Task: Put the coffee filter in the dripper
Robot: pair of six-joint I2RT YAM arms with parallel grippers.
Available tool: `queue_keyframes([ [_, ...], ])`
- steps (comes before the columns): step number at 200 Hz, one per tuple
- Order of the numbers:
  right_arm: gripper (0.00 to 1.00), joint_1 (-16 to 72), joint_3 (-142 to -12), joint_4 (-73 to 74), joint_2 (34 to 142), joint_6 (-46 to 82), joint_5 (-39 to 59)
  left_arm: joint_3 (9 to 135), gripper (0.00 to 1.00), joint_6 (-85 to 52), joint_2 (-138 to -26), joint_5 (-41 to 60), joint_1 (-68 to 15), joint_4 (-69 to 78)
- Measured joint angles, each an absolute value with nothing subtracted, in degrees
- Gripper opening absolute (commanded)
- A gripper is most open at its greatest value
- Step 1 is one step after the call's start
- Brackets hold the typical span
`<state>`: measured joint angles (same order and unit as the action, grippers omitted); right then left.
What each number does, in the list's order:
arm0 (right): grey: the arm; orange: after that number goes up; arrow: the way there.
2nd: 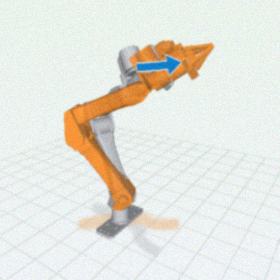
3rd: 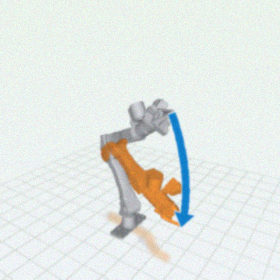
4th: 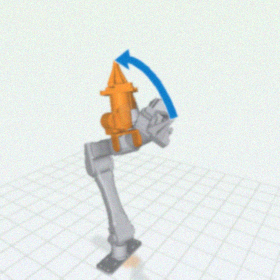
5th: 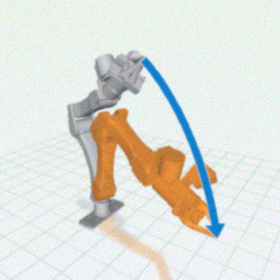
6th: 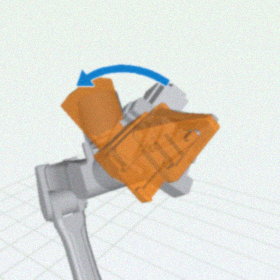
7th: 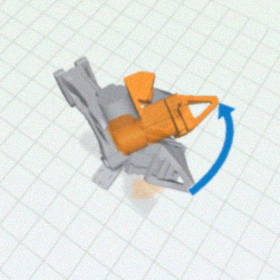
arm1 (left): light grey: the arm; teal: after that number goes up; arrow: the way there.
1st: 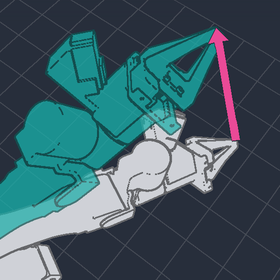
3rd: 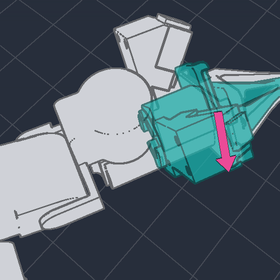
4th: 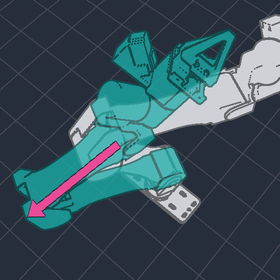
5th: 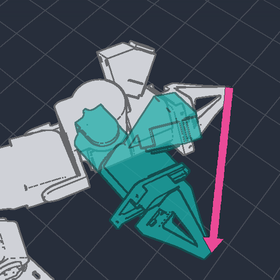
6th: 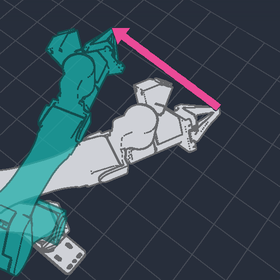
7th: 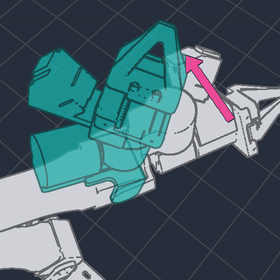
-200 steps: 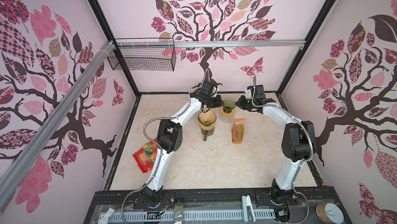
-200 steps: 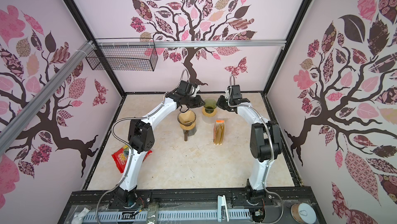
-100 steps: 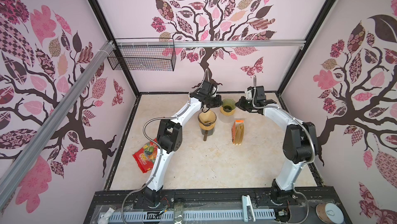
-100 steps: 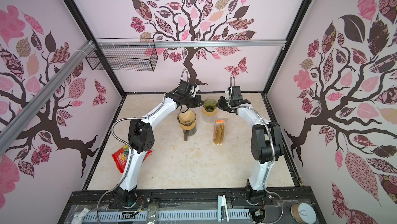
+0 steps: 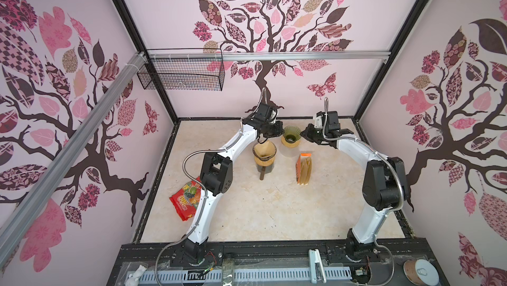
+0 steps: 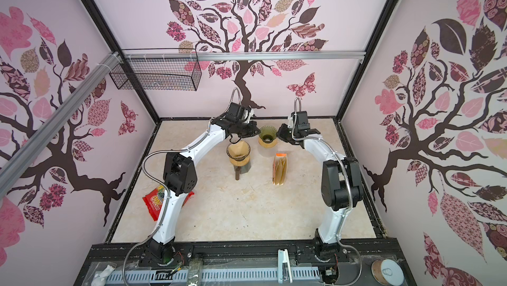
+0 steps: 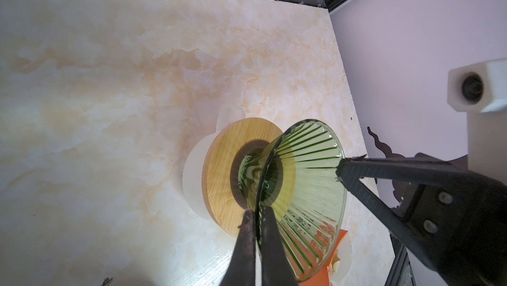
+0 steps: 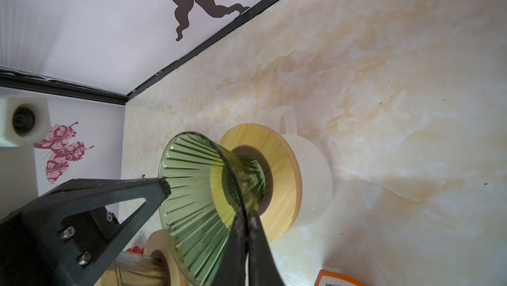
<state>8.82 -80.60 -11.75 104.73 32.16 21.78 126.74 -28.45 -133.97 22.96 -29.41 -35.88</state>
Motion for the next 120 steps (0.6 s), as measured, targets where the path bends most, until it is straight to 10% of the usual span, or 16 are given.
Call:
queue_keyframes([
  [120,0.05,8.8,-80.6,-12.3,104.7,33.0,22.0,127.1,0.04,-28.2,-134.1,23.1,-29.3,-36.4],
])
